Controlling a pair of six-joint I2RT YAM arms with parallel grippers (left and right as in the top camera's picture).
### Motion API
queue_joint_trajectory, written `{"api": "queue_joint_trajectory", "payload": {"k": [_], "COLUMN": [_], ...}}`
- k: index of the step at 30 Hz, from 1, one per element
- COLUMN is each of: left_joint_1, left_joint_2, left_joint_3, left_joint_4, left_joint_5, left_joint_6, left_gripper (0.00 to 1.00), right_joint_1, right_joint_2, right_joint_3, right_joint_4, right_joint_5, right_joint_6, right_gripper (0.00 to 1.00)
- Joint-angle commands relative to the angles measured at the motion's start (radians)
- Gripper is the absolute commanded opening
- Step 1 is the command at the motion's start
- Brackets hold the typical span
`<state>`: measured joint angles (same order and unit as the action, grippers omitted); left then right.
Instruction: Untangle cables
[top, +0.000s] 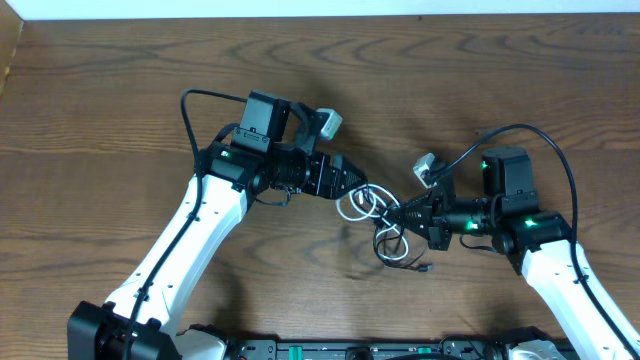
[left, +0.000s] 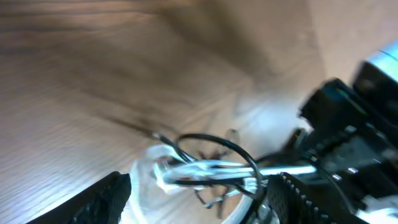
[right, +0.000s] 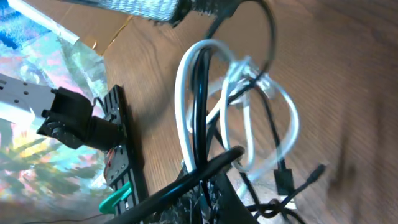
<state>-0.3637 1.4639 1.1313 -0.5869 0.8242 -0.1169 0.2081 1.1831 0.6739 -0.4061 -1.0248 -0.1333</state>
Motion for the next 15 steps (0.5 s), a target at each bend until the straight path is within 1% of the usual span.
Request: {"api": "queue_joint_trajectory", "payload": {"k": [1, 11, 15], "left_joint_1": [-0.003, -0.003, -0.003], "left_joint_2": [-0.014, -0.014, -0.014], "left_joint_3": [-0.002, -0.002, -0.002], "left_joint_4": [0.001, 0.002, 0.027], "left_joint_5": [0.082, 0.082, 0.112], "left_joint_6": [0.043, 0.042, 0.033], "left_gripper": [0.75, 0.75, 0.74], "right_joint_1": [0.003, 0.003, 0.003], "right_joint_2": [0.001, 0.001, 0.001], "right_joint_3": [-0.001, -0.001, -0.001], "right_joint_4": [0.003, 0.003, 0.003], "right_joint_5": [-0.029, -0.053, -0.075], "right_joint_6": [-0.021, -0.022, -0.022], "right_gripper": [0.01, 0.01, 0.01]}}
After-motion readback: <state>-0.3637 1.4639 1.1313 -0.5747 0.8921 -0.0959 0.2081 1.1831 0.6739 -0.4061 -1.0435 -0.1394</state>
